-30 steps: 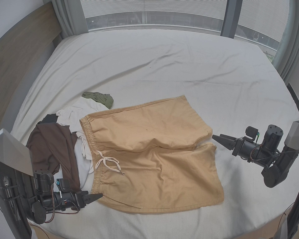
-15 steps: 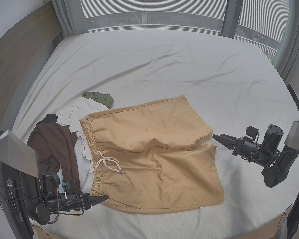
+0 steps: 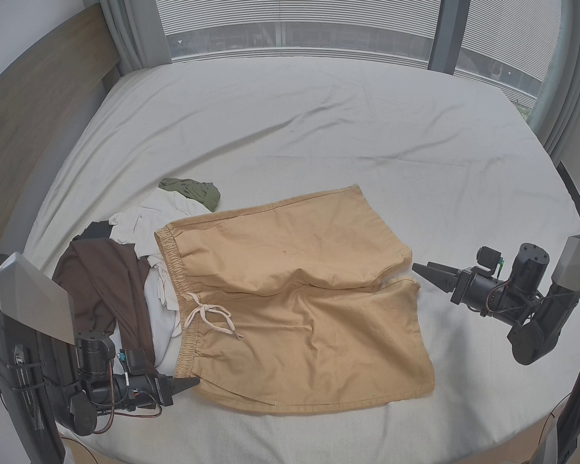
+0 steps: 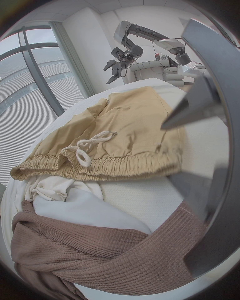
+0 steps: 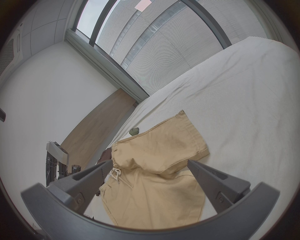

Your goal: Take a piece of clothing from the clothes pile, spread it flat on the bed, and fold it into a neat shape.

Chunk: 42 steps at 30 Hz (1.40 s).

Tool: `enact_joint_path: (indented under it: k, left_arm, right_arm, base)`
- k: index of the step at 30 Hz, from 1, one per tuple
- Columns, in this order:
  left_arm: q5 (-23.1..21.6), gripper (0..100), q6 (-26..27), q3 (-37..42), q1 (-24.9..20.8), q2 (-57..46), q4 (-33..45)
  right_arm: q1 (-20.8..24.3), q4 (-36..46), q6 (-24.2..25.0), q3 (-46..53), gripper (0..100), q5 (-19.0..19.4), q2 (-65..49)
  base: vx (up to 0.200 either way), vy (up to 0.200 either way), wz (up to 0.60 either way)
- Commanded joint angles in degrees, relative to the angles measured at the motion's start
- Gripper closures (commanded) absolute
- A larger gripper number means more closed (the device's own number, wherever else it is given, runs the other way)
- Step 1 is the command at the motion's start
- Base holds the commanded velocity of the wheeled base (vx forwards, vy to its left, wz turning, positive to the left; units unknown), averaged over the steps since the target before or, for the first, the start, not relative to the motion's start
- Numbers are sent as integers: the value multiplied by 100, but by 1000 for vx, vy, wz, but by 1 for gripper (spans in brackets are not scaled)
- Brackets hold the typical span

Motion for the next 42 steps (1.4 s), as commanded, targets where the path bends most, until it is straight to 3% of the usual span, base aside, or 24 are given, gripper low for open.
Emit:
enact_joint_path:
  k: [1, 5, 11, 17, 30, 42]
  left_arm:
    - [1, 100, -1, 7, 8, 4, -5]
    - [1, 100, -1, -10, 26, 13, -5]
    - [-8, 100, 8, -10, -18, 13, -5]
    - [-8, 100, 16, -10, -36, 13, -5]
    - [-8, 100, 25, -10, -44, 13, 3]
    - [-8, 100, 34, -10, -53, 4, -5]
  right_arm:
    - [-35, 27, -130, 156, 0, 5, 23]
    - [-123, 590, -526, 366, 0, 5, 23]
    - [-475, 2022, -1853, 533, 0, 5, -21]
    - [-571, 3042, -2644, 788, 0, 5, -162]
    - [-483, 5195, -3268, 876, 0, 5, -715]
    - [-229, 5257, -3259, 815, 0, 5, -487]
  base:
    - [0, 0, 0]
    - [0, 0, 0]
    - [0, 0, 0]
    - [0, 0, 0]
    - [0, 0, 0]
    - [0, 0, 0]
